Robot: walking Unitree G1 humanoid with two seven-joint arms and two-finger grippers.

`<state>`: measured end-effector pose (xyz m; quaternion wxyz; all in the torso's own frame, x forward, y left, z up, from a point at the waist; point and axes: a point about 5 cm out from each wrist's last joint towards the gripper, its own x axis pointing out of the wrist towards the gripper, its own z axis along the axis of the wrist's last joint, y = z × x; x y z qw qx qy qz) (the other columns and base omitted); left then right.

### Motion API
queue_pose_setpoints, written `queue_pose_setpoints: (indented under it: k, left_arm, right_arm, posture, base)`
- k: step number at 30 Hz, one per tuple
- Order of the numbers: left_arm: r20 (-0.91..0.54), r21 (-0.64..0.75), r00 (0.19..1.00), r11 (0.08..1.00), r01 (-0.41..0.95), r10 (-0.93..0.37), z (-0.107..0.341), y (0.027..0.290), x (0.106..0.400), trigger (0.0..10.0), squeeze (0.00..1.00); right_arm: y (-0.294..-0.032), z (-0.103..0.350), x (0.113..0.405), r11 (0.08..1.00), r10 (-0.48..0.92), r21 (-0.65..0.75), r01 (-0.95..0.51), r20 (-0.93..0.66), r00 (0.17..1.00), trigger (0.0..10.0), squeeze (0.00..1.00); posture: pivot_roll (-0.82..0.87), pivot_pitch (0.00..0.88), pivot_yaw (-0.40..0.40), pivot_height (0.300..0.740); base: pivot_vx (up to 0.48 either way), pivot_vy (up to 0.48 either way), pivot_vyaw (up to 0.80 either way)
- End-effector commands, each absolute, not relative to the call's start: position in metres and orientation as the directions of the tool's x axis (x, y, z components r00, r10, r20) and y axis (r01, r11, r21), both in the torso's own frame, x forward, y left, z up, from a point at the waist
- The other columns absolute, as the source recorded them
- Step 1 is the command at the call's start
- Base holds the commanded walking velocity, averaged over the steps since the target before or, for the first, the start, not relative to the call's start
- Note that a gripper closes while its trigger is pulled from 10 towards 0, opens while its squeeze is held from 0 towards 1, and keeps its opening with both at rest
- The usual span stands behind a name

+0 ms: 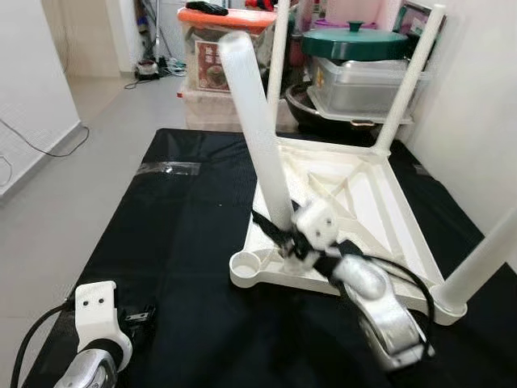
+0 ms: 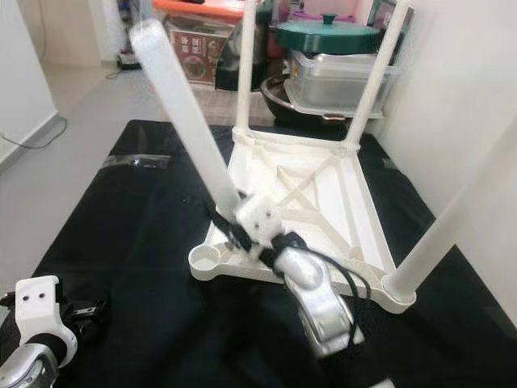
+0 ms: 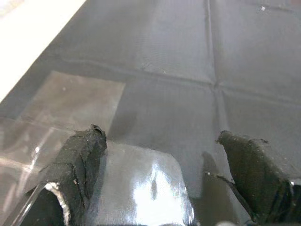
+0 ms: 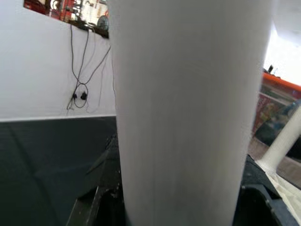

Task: Building children table

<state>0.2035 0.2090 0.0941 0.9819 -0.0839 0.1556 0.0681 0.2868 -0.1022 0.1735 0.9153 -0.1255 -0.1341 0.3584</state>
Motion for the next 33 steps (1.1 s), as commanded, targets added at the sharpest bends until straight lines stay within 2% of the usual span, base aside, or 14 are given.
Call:
queue_pose_setpoints:
  k: [1, 11, 13, 23, 33]
  left_arm:
    - [-0.326, -0.123, 0.939, 0.98, -0.157, 0.11, 0.092, 0.21, 0.205, 10.0, 0.0]
    - [-0.331, -0.125, 0.939, 0.982, -0.143, 0.094, 0.092, 0.211, 0.207, 10.0, 0.0]
    - [-0.33, -0.131, 0.94, 0.982, -0.134, 0.084, 0.092, 0.21, 0.208, 10.0, 0.0]
    - [-0.336, -0.142, 0.939, 0.982, -0.128, 0.073, 0.091, 0.207, 0.207, 10.0, 0.0]
    - [-0.33, -0.15, 0.941, 0.98, -0.133, 0.077, 0.09, 0.207, 0.21, 10.0, 0.0]
  right_arm:
    - [-0.101, 0.152, 0.283, 0.692, 0.709, -0.252, -0.677, 0.054, 0.704, 10.0, 0.02]
    - [-0.106, 0.139, 0.282, 0.701, 0.698, -0.186, -0.689, -0.02, 0.716, 10.0, 0.01]
    - [-0.107, 0.137, 0.28, 0.689, 0.712, -0.139, -0.712, -0.055, 0.7, 10.0, 0.02]
    - [-0.108, 0.138, 0.273, 0.637, 0.753, -0.141, -0.758, -0.098, 0.651, 10.0, 0.01]
    - [-0.111, 0.14, 0.273, 0.629, 0.754, -0.151, -0.763, -0.123, 0.645, 10.0, 0.01]
  posture:
    - [0.05, 0.0, -0.053, 0.74]
    - [0.04, 0.0, -0.043, 0.74]
    - [0.04, 0.0, -0.041, 0.74]
    - [0.03, 0.0, -0.05, 0.74]
    - [0.02, 0.0, -0.051, 0.74]
  base:
    - [0.0, 0.0, 0.0]
    - [0.0, 0.0, 0.0]
    - [-0.289, 0.0, 0.0]
    - [-0.337, 0.0, 0.0]
    - [-0.279, 0.0, 0.0]
